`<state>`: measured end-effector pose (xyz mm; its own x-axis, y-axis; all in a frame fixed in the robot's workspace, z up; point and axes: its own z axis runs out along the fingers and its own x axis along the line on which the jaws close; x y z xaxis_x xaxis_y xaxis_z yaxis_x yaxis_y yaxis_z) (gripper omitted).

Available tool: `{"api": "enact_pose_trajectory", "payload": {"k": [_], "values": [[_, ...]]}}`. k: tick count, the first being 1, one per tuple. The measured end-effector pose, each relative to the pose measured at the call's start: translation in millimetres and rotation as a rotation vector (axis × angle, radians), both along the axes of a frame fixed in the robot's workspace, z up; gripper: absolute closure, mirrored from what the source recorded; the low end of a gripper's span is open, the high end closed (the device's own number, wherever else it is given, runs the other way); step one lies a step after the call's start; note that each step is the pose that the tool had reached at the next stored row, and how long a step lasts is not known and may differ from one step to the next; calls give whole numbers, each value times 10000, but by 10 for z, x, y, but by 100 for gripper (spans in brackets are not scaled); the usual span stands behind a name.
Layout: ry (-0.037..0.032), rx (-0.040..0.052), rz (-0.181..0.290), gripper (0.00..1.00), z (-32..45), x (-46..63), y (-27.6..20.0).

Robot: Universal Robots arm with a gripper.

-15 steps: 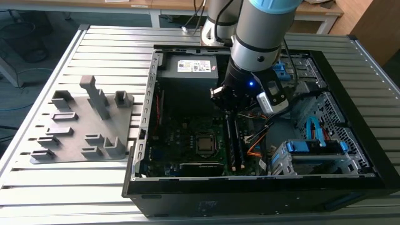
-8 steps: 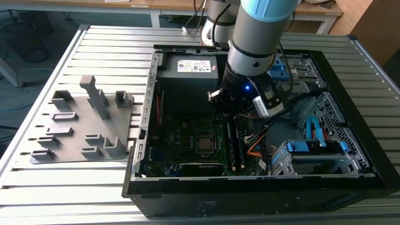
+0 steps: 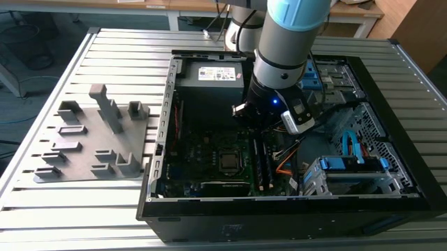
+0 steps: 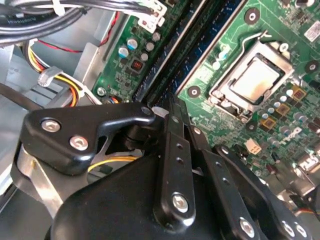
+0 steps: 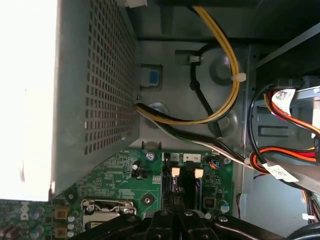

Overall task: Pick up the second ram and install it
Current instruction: 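Press down the second ram until it locks into place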

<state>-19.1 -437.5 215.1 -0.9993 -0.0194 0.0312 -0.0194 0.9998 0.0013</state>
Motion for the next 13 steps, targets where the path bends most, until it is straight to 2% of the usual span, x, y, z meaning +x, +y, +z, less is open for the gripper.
{"api": "enact_pose_trajectory", "payload": {"k": [3, 5, 7, 13], "values": [[-17, 46, -2, 90, 55, 2, 7], [-6, 13, 0, 90, 117, 0, 1], [-8, -6, 1, 90, 118, 1, -14], [-6, -152, 0, 90, 114, 0, -208]]}}
